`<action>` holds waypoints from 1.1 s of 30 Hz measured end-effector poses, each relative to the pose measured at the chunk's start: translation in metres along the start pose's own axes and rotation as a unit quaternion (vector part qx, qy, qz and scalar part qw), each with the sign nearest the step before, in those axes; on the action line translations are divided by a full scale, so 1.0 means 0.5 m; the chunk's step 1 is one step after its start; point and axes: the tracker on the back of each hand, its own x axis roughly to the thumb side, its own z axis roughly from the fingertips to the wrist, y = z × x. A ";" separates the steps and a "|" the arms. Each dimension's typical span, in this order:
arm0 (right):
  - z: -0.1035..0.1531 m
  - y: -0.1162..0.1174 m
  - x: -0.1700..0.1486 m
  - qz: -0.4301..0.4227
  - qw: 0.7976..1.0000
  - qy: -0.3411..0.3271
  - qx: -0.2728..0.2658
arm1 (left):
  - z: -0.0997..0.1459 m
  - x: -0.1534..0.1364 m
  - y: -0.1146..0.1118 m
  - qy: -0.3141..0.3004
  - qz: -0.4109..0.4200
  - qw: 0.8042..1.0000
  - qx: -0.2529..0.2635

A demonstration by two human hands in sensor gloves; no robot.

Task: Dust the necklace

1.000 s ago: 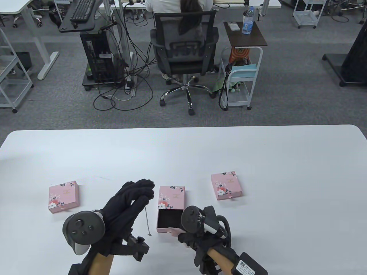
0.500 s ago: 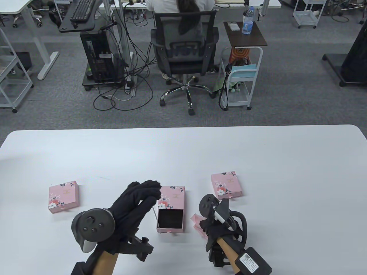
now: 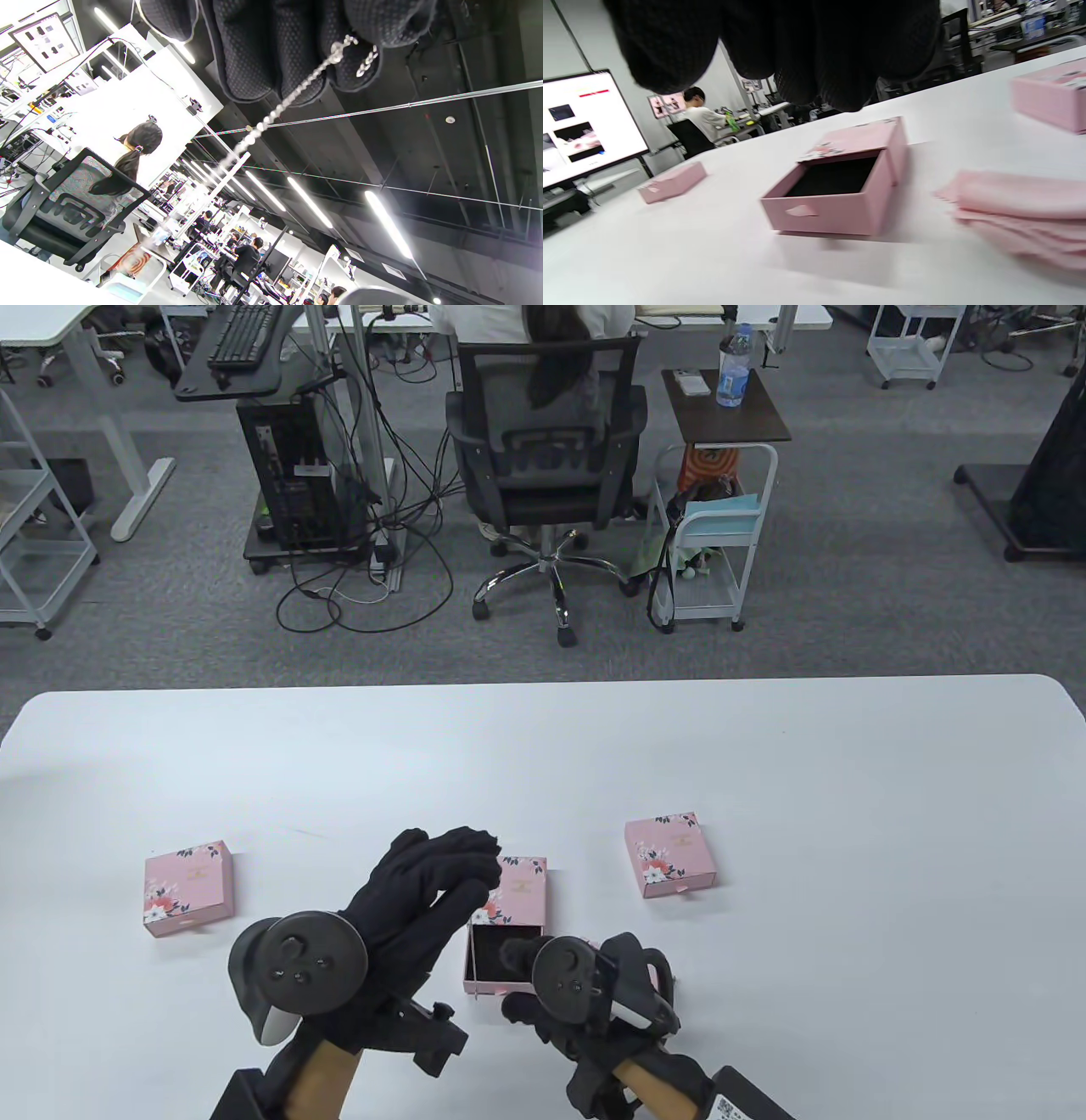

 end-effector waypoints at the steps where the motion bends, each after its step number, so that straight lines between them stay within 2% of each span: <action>1: -0.002 0.005 0.005 -0.008 1.000 -0.006 -0.006 | -0.001 0.003 -0.001 0.000 0.000 1.000 -0.001; 8: -0.005 0.025 0.023 -0.038 0.998 -0.024 -0.052 | 0.005 0.000 -0.008 0.002 0.018 1.000 0.004; 12: -0.001 0.011 0.004 -0.011 0.997 -0.004 -0.075 | 0.012 -0.017 0.007 0.011 0.007 0.999 0.042; 16: 0.001 -0.034 -0.041 -0.035 0.990 0.047 -0.131 | 0.019 -0.055 0.032 0.060 -0.058 0.989 0.118; 20: 0.006 -0.109 -0.068 -0.030 0.976 0.078 -0.199 | 0.017 -0.107 0.036 0.159 -0.136 0.969 0.133; 22: 0.010 -0.144 -0.073 -0.064 0.971 0.082 -0.216 | 0.017 -0.133 0.029 0.194 -0.165 0.959 0.125; 26: 0.028 -0.206 -0.058 -0.134 0.950 0.061 -0.277 | 0.013 -0.172 -0.001 0.243 -0.214 0.944 0.066; 31: 0.056 -0.239 -0.028 -0.150 0.931 0.024 -0.332 | 0.005 -0.188 -0.058 0.251 -0.254 0.934 -0.020; 33: 0.067 -0.241 -0.022 -0.156 0.918 0.014 -0.365 | 0.002 -0.184 -0.093 0.243 -0.262 0.931 -0.076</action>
